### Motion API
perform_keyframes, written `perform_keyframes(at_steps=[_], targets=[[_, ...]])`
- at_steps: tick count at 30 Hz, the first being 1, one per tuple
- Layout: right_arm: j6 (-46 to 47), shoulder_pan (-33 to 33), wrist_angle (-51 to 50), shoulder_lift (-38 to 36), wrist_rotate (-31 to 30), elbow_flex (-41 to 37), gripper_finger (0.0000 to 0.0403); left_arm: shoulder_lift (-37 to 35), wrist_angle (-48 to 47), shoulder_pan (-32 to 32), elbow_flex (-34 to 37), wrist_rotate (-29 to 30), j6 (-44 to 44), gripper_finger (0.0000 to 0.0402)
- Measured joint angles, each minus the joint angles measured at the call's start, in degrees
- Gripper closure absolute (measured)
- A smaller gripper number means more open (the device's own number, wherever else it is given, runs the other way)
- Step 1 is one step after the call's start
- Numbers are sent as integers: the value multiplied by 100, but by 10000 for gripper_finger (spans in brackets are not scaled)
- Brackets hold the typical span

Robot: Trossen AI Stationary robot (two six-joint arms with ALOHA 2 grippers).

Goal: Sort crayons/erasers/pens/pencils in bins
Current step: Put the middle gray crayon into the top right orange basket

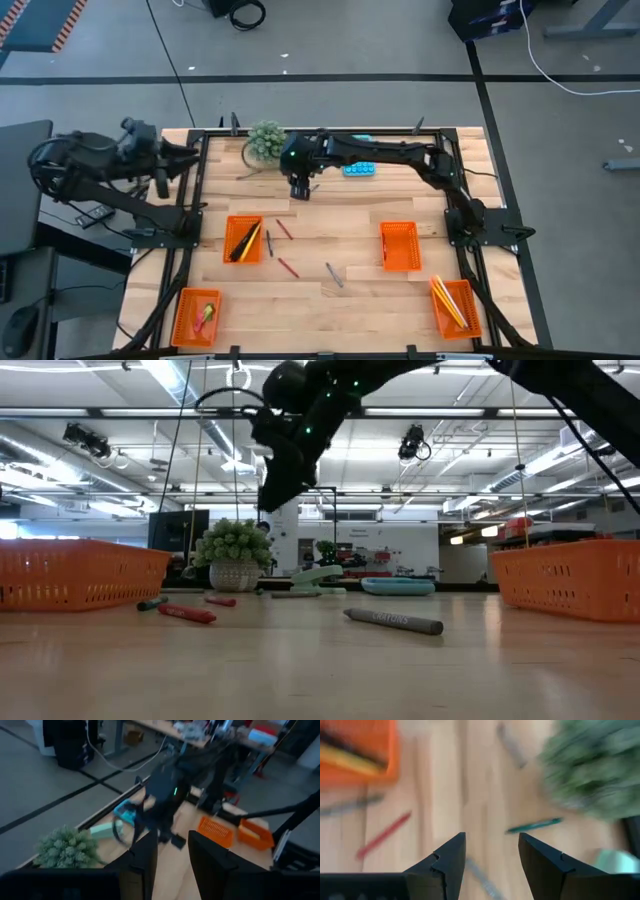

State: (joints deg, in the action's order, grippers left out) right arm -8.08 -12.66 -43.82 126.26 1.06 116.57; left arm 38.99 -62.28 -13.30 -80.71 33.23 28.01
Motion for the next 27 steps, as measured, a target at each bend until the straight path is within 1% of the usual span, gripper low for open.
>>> perform_keyframes(at_steps=[4,8,13,18,21,27], targets=[[-817,46,-666,244,131,0,215,-159,113,0,3,-3,-22,287],[-1618,37,-1252,454,146,0,215,-113,118,0,4,4,-68,287],[-2240,-14,-1308,731,179,0,215,103,121,0,10,226,-78,289],[-2398,-65,-1205,927,172,1,215,296,306,0,11,617,157,289],[-2634,-109,-1172,997,115,2,218,393,587,0,11,658,288,291],[-2561,-314,-943,1049,137,4,238,566,708,0,11,660,432,290]])
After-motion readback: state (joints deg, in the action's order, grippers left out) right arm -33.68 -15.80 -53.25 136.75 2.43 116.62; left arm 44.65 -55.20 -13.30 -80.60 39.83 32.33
